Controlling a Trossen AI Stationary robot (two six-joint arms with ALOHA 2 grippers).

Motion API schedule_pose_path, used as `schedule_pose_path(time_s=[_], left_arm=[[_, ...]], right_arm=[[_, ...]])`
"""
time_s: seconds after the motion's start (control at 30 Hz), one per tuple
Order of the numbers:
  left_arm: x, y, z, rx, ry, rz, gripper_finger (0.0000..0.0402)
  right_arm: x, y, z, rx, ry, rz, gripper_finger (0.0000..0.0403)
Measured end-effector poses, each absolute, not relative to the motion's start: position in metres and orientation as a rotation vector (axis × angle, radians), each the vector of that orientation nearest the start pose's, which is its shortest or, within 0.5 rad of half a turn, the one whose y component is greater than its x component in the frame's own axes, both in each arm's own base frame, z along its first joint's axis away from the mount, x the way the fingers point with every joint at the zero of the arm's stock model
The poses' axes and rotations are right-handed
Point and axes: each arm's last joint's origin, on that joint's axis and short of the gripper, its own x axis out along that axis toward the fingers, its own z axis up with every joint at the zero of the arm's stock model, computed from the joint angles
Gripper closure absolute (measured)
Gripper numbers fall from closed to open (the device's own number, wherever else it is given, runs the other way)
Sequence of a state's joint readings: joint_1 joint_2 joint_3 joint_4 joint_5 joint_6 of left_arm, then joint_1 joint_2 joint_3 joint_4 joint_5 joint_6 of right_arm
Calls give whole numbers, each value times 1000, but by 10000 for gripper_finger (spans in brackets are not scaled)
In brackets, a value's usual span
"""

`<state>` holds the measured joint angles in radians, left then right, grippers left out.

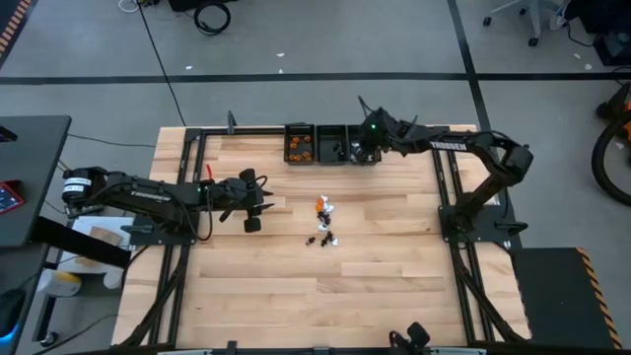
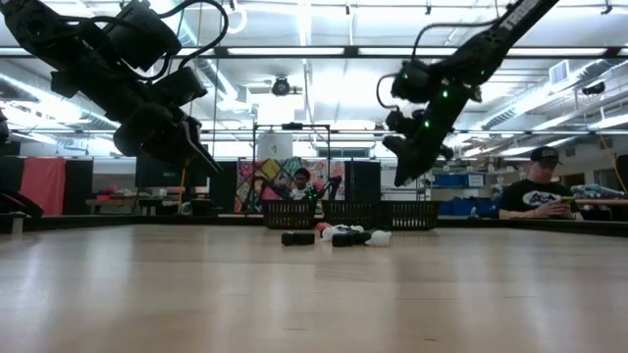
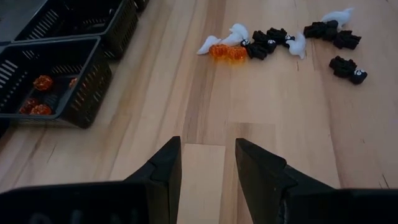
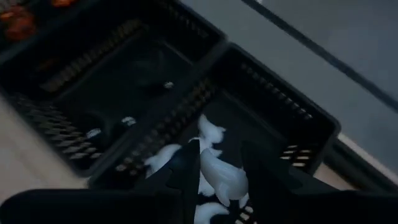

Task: Sort game pieces by color
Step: Put the white game piece into the right black basket

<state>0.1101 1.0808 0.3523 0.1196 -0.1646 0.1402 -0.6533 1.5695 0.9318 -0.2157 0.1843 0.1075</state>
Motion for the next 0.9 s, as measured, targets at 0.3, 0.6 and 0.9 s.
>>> schedule_pose_path(time_s=[0.3,0.6,0.9], left_arm=[[195,26,162,143,637,224,272],[195,26,162,144,640,223,272],[195,26,162,144,639,224,272]], right_arm=[[241,-215,171,537,808,-866,284],[240,-216,171,547,815,-809,246],[240,-213,180,516,802,-765,210]])
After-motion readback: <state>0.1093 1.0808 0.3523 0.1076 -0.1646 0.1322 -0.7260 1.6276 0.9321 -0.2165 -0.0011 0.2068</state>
